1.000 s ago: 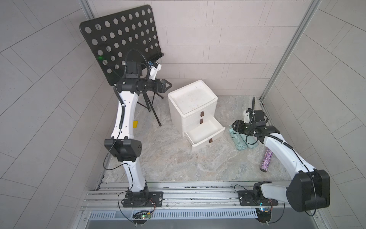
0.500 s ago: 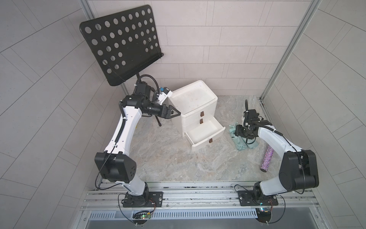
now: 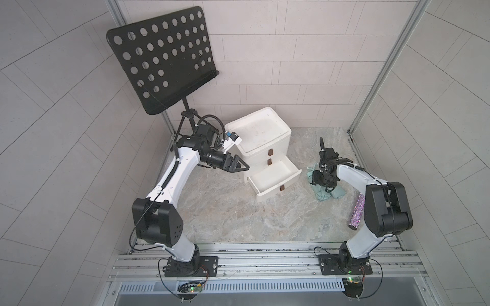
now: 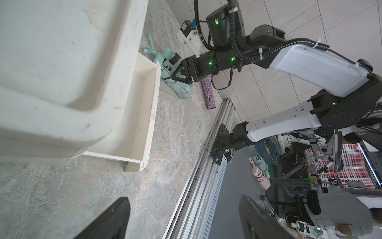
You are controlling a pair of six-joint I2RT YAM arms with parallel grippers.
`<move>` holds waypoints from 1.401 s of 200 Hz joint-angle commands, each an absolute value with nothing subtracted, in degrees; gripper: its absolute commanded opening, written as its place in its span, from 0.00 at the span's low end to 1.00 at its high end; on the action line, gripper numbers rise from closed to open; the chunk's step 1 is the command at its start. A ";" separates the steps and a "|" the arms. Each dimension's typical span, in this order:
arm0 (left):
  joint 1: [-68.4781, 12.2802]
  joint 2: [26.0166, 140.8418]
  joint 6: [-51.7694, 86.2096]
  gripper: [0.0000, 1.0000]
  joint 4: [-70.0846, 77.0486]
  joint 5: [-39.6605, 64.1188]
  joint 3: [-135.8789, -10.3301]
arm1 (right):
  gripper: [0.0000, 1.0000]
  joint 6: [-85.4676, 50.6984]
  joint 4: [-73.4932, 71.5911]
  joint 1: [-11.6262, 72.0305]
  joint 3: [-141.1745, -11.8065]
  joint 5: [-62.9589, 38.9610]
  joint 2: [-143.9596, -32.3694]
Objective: Place the umbrella in the drawer by color
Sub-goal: Pick up the umbrella from the center of the board.
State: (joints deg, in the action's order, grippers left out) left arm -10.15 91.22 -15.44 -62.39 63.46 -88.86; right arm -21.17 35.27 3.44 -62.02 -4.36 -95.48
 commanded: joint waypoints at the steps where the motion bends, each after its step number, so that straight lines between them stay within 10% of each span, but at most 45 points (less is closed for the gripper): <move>1: -10.63 89.13 -16.96 0.90 -62.11 65.30 -87.83 | 0.62 -20.08 35.96 3.60 -63.10 -2.20 -97.42; 136: -12.06 88.59 -15.18 0.90 -59.69 66.01 -85.87 | 0.61 -20.05 32.44 5.36 -62.81 -6.49 -106.35; 193: -12.60 88.52 -14.23 0.90 -58.45 65.65 -85.34 | 0.27 -19.57 33.20 6.33 -63.51 -8.57 -107.18; 280: -12.66 88.44 -13.79 0.89 -57.73 65.30 -84.90 | 0.14 -21.94 31.82 6.74 -59.99 -9.93 -97.62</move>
